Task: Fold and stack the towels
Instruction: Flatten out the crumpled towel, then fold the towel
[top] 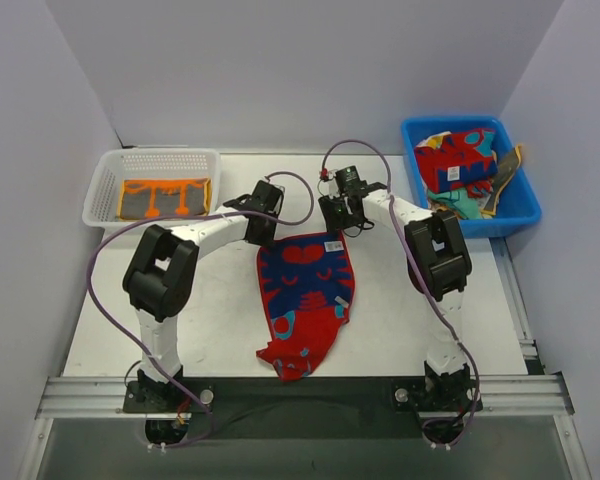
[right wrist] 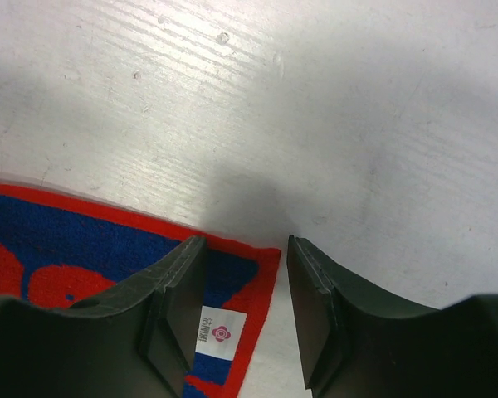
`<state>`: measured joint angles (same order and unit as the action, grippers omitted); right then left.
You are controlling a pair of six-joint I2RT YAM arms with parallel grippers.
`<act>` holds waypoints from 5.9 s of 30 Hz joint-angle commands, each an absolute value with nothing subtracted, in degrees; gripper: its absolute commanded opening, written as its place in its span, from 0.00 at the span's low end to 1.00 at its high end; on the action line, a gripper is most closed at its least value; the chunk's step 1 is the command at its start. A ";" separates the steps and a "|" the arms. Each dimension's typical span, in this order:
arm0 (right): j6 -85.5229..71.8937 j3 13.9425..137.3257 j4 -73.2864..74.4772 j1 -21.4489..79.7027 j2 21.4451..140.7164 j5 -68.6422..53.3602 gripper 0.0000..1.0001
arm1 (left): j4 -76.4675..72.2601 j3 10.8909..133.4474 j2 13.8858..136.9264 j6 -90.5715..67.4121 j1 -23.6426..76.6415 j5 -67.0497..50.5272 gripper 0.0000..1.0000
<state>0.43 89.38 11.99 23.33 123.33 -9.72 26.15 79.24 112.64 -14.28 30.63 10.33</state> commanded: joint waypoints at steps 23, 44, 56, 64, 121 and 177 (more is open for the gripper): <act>1.58 88.86 21.17 26.36 127.09 -9.50 0.33 | 24.26 80.68 112.94 -12.92 28.92 9.67 0.00; -2.00 85.26 17.50 24.96 119.90 -7.12 0.00 | 22.86 78.66 109.17 -10.90 28.39 10.46 0.00; -9.05 76.29 0.79 22.24 102.14 -4.75 0.00 | 15.38 77.70 101.96 -6.94 27.95 9.23 0.00; -9.24 69.87 -4.83 22.15 93.09 -3.43 0.00 | 13.97 76.89 97.04 -6.86 28.04 8.44 0.00; 3.08 83.14 -5.79 21.54 91.74 -7.03 0.00 | 4.05 83.49 96.46 2.72 27.51 9.14 0.00; -21.97 48.33 2.55 22.85 94.30 -21.18 0.00 | 13.09 45.44 88.76 -25.13 31.38 -3.52 0.00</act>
<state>-20.25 45.89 -0.54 23.55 92.92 -19.88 11.70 44.16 88.03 -23.49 31.22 -5.30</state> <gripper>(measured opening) 0.044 0.074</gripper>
